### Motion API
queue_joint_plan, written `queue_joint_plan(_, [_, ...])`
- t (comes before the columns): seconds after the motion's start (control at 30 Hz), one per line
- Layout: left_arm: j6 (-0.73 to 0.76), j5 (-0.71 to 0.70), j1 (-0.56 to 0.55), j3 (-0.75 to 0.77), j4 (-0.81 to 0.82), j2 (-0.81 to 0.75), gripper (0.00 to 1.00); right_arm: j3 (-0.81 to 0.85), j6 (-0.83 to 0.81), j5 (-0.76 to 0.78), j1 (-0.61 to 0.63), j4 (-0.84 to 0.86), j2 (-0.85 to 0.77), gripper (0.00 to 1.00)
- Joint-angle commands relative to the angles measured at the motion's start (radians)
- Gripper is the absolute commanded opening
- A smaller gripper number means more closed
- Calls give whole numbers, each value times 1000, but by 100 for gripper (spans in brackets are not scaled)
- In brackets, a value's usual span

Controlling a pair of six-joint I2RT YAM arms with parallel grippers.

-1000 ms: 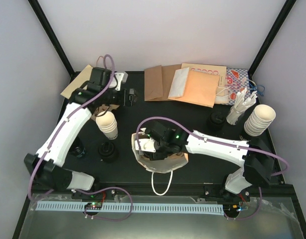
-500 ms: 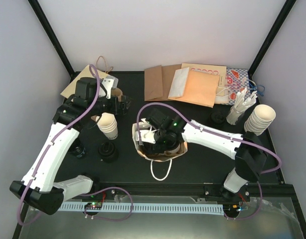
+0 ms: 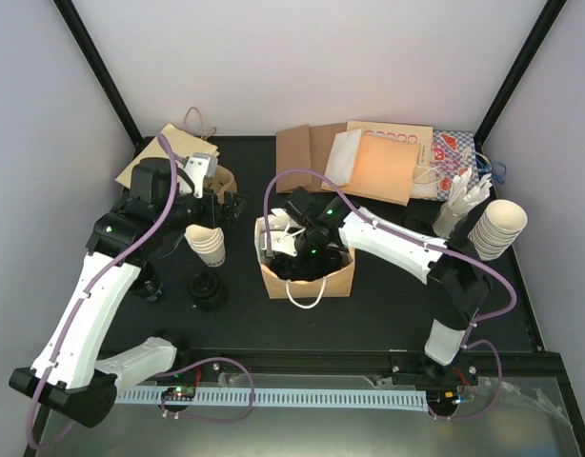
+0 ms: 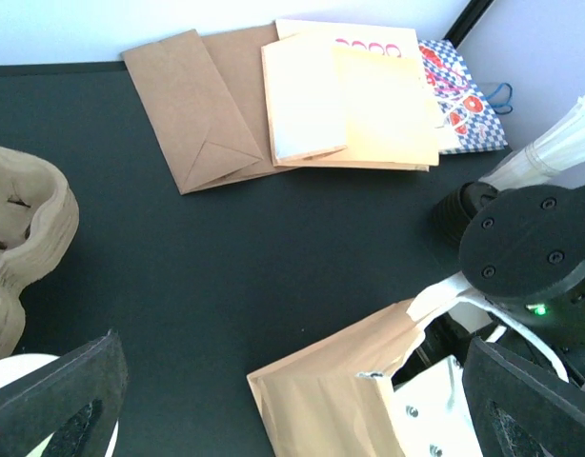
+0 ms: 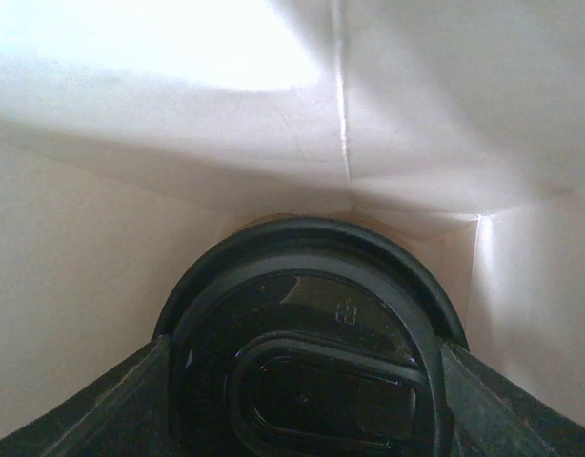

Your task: Pack the takeout coffee

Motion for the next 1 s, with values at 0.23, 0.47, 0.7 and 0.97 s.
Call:
queue_joint_plan(0.23, [26, 7, 6, -67, 2, -33, 99, -51, -1, -63, 11, -147, 146, 46])
queue_joint_plan(0.47, [41, 8, 6, -72, 2, -26, 99, -66, 46, 36, 17, -92, 111, 43])
queue_joint_plan(0.7, [37, 22, 6, -83, 13, -27, 99, -127, 44, 122, 37, -61, 68, 43])
queue_joint_plan(0.97, [28, 81, 6, -99, 14, -32, 99, -91, 31, 81, 35, -61, 47, 60])
